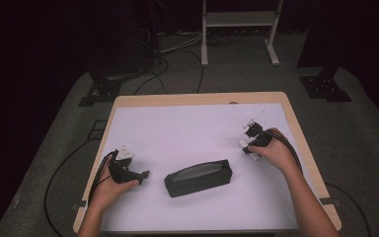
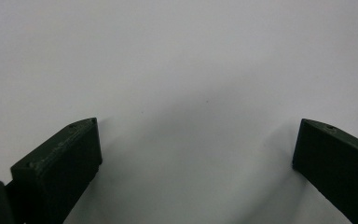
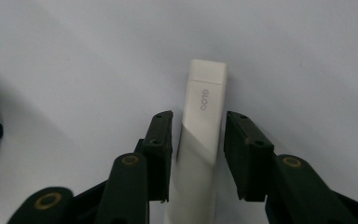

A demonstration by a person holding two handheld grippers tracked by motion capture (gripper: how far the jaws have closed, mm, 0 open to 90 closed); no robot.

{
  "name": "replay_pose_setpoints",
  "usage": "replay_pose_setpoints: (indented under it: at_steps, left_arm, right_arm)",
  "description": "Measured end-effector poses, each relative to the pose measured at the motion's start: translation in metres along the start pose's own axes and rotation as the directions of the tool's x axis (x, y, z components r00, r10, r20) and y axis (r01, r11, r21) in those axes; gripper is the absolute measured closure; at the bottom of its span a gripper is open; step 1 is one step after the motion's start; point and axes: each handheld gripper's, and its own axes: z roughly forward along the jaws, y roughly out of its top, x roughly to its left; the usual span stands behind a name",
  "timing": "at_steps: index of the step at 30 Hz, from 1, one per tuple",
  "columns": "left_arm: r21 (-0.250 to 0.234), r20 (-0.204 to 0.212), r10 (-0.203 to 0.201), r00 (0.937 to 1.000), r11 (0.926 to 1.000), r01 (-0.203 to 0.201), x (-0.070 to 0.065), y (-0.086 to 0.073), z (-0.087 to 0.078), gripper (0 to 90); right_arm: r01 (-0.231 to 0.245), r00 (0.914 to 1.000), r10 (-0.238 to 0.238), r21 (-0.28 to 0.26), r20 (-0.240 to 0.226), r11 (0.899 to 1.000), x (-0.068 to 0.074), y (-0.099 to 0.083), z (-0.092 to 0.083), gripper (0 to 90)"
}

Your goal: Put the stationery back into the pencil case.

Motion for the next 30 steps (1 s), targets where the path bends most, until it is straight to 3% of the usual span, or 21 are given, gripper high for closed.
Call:
replay_pose_setpoints:
  at_steps: [20,30]
  left_arm:
    - [0.0,0.0,0.0,1.0,1.0,0.0,0.0,0.0,0.0,0.2]
    - [0.001,0.0,0.001,1.0,1.0,-0.001,0.0,0.0,0.0,0.2]
  right_arm:
    - [-0.012,0.9999,0.011,0.029,0.003,1.0,0.0,0.0,0.004,69.5]
    - [0.003,0.9997,-0.003,-0.02,-0.023,1.0,0.005,-0.001,-0.013,69.6]
